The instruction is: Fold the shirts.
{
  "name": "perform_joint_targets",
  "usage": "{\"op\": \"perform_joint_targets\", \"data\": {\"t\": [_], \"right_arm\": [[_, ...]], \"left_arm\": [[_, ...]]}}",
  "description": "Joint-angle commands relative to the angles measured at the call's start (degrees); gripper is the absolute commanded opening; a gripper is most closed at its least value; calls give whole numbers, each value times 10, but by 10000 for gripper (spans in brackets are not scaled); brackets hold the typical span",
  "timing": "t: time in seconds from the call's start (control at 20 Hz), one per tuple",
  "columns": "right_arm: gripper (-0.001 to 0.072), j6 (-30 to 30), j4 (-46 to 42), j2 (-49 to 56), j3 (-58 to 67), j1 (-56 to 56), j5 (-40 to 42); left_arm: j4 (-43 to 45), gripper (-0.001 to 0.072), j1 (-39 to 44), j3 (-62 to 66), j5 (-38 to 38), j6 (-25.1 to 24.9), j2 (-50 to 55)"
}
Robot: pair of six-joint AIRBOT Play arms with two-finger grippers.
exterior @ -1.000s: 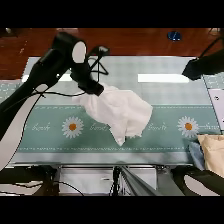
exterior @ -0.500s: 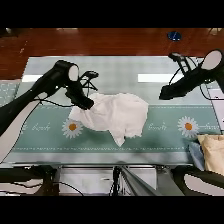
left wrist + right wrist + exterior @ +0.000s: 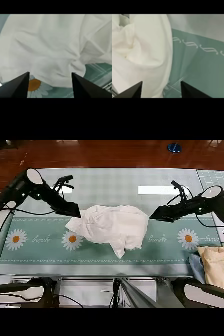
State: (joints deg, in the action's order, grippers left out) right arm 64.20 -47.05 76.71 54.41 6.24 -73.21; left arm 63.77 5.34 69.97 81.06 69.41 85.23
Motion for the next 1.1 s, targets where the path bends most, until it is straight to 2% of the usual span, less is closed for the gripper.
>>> {"op": "perform_joint_targets", "data": {"t": [0.0,0.05,0.25,0.3,0.45,0.75,0.8,0.85,0.9,0.95,1.05], "right_arm": [[558,-40,83,0,-36,5,3],[579,-42,92,0,-43,4,3],[582,-50,114,0,-78,4,4],[582,-52,118,0,-87,4,7],[580,-54,134,0,-106,4,34],[566,-58,166,0,-116,-27,86],[480,-58,166,0,-116,-45,103],[345,-59,166,0,-116,-63,122],[145,-61,166,0,-116,-77,139],[23,-61,172,0,-115,-85,146],[22,-71,206,-14,-111,-80,126]], "left_arm": [[-30,630,-24,-66,13,-30,-2],[-30,630,-24,-84,6,-32,-2],[-38,633,-24,-118,-1,-50,-2],[-58,720,-23,-118,-1,-60,-2],[-124,720,-12,-118,-28,-74,-1],[-128,720,32,-118,-46,-72,21],[-129,715,37,-118,-56,-68,25],[-129,394,40,-118,-66,-54,29],[-133,31,40,-118,-63,-53,31],[-138,23,40,-117,-59,-53,30],[-139,21,32,-105,-21,-53,24]]}}
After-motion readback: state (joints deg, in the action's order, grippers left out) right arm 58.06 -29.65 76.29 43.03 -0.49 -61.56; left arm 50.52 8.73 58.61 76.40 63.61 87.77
